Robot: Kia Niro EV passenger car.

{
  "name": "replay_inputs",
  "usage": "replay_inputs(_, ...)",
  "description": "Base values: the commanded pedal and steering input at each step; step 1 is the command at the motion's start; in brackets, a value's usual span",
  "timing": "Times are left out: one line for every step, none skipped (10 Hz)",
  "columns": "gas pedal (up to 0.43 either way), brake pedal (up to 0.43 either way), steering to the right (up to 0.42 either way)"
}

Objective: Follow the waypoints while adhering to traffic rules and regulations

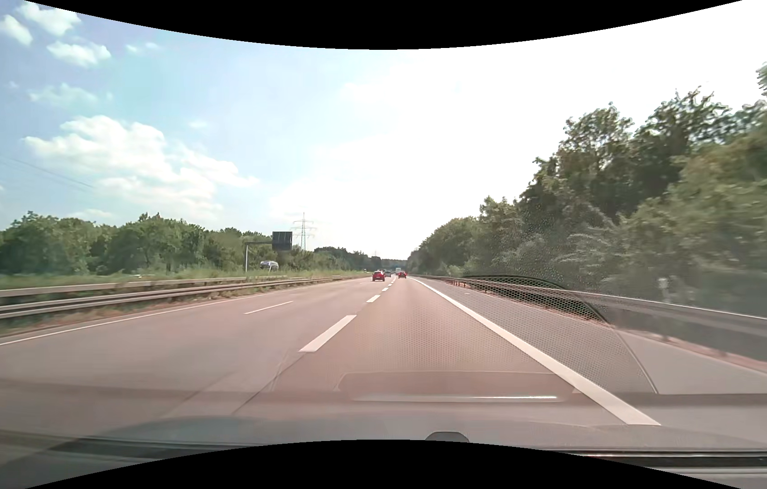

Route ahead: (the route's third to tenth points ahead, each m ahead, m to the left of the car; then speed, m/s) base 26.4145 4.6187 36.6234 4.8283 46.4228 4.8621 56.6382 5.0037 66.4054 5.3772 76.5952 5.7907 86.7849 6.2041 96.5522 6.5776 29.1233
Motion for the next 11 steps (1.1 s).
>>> replay_inputs(0.197, 0.000, -0.006)
replay_inputs(0.197, 0.000, -0.006)
replay_inputs(0.197, 0.000, -0.006)
replay_inputs(0.197, 0.000, -0.006)
replay_inputs(0.197, 0.000, -0.006)
replay_inputs(0.197, 0.000, -0.006)
replay_inputs(0.197, 0.000, -0.006)
replay_inputs(0.197, 0.000, -0.006)
replay_inputs(0.197, 0.000, -0.006)
replay_inputs(0.197, 0.000, -0.007)
replay_inputs(0.197, 0.000, -0.006)
